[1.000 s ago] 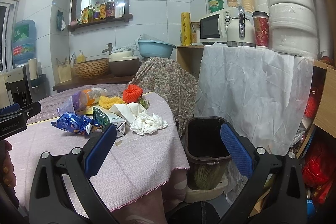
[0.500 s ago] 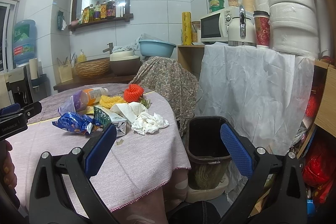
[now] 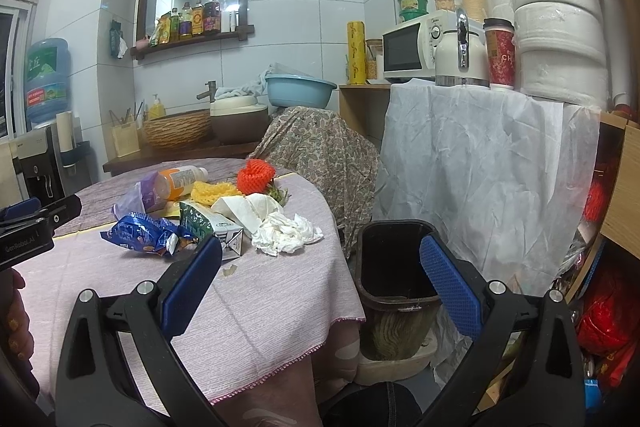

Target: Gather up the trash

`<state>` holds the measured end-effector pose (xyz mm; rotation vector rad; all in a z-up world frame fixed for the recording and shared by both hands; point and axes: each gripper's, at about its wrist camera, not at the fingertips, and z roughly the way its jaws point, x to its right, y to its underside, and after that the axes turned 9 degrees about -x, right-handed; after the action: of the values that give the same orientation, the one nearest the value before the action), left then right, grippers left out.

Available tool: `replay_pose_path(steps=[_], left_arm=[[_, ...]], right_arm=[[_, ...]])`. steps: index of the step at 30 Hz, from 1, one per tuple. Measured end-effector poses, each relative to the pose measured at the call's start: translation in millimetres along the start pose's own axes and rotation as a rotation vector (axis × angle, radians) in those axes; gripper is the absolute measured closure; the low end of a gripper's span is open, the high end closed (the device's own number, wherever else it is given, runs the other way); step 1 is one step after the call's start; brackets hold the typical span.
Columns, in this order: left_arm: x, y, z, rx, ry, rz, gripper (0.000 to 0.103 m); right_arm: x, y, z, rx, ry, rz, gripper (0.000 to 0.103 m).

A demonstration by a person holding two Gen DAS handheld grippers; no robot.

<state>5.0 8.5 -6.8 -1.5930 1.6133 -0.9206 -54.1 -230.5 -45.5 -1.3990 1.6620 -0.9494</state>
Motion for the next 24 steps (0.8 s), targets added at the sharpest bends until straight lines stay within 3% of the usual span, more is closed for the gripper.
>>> replay_pose_path(steps=[24], left_arm=[[1.5, 1.4, 5.0, -0.013, 0.002, 0.01, 0.005]], right_arm=[[1.5, 0.6, 3.2, -0.006, -0.005, 0.008, 0.005]])
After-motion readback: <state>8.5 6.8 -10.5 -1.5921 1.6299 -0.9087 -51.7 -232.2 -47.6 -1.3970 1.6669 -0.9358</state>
